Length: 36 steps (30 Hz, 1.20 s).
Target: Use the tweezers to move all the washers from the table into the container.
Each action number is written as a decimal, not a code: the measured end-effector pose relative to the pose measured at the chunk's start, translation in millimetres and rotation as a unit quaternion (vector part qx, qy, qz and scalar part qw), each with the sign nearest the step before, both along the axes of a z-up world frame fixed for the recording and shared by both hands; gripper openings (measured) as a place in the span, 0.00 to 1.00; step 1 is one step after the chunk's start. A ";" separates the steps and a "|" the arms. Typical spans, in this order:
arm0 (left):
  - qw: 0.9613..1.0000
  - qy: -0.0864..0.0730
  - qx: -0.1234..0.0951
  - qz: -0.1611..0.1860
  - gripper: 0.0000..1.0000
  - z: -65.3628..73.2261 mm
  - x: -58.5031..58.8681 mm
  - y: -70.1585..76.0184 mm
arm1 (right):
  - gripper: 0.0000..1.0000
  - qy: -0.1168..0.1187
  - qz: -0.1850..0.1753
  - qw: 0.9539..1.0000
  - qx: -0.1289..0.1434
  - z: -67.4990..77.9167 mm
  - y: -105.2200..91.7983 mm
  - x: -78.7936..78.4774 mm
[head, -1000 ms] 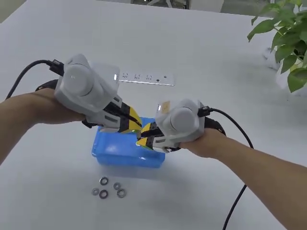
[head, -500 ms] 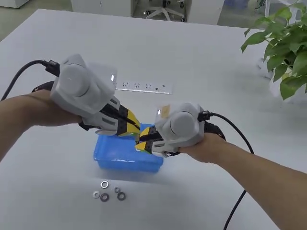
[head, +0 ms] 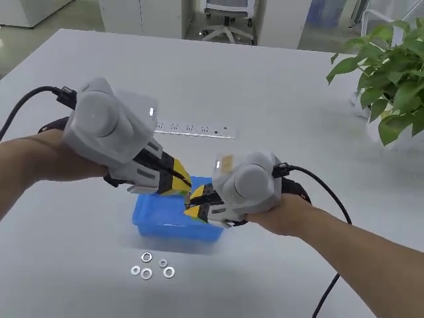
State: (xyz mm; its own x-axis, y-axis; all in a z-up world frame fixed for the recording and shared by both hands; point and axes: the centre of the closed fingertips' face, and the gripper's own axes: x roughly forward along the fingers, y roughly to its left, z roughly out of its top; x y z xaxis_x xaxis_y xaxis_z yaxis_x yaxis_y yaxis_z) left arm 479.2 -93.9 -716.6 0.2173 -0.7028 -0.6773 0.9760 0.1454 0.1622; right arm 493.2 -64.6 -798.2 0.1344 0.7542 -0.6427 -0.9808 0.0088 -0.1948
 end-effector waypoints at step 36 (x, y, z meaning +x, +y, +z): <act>1.000 0.026 -0.013 0.006 0.04 -17.0 -52.7 3.7 | 0.12 0.016 0.022 1.000 0.011 -10.9 9.5 -58.9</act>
State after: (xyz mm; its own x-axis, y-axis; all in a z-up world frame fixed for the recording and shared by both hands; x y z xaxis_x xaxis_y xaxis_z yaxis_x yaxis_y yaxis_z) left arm 426.5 -90.2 -733.6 0.1910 -0.7182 -0.6691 0.9811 0.1614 0.1069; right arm 434.2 -55.1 -809.1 0.0804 0.7734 -0.6287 -0.9859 -0.0310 -0.1643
